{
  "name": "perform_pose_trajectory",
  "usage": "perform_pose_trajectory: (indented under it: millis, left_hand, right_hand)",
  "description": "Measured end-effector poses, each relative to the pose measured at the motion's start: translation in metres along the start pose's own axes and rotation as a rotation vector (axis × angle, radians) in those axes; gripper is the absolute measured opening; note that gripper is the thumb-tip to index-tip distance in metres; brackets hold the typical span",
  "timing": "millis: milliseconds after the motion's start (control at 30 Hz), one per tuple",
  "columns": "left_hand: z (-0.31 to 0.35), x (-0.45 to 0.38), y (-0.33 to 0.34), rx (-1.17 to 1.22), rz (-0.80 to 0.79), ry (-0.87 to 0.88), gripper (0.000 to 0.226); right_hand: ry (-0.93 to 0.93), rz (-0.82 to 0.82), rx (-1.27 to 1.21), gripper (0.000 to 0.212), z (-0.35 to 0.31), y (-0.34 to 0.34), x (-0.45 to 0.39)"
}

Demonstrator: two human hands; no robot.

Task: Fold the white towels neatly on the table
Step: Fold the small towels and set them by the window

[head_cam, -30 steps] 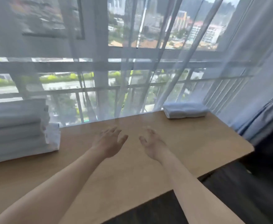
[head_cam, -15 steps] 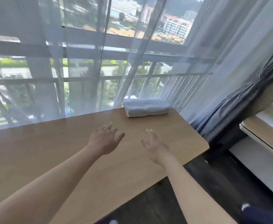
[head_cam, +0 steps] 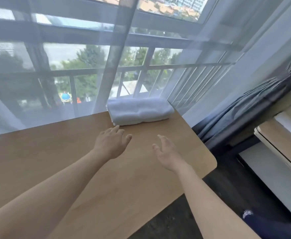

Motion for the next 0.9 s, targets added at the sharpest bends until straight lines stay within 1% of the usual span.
perform_pose_trajectory:
  millis: [100,233,400,467,533,633,733,867,900]
  left_hand:
    - [0.005,-0.030,0.002,-0.002,0.003,-0.032,0.064]
    - [0.009,-0.069,0.016,0.002,0.021,-0.098,0.063]
    - [0.020,-0.117,0.036,-0.070,0.048,-0.145,0.061]
    - [0.021,-0.137,0.043,-0.052,0.084,-0.184,0.059]
    - [0.021,-0.157,0.049,-0.033,0.127,-0.215,0.059]
    - [0.021,-0.186,0.058,-0.051,0.152,-0.234,0.063]
    - [0.015,-0.211,0.065,-0.012,0.159,-0.304,0.071]
    - [0.008,-0.227,0.081,-0.076,0.089,-0.375,0.085]
    - [0.007,-0.228,0.084,-0.103,0.094,-0.386,0.086]
  right_hand:
    - [-0.003,-0.016,-0.012,0.060,0.011,-0.004,-0.038]
    - [-0.054,-0.052,-0.012,0.060,0.027,-0.001,-0.091]
    - [-0.145,-0.098,0.119,0.061,0.057,0.005,-0.164]
    - [-0.195,-0.073,0.190,0.062,0.067,0.003,-0.199]
    - [-0.248,-0.013,0.242,0.063,0.073,0.000,-0.234]
    - [-0.324,0.055,0.226,0.065,0.078,-0.004,-0.277]
    - [-0.392,0.050,0.203,0.068,0.081,-0.002,-0.310]
    - [-0.515,0.019,0.327,0.084,0.082,0.009,-0.335]
    - [-0.530,0.016,0.357,0.088,0.083,0.012,-0.338]
Point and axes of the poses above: each hand's wrist, its own x-axis away from the middle knuckle, its own y-axis out of the palm, z = x × y, the point moved 6 cm from there along -x, towards the middle knuckle, and after that the axes turned 10 degrees about x, right-handed, at the moved point
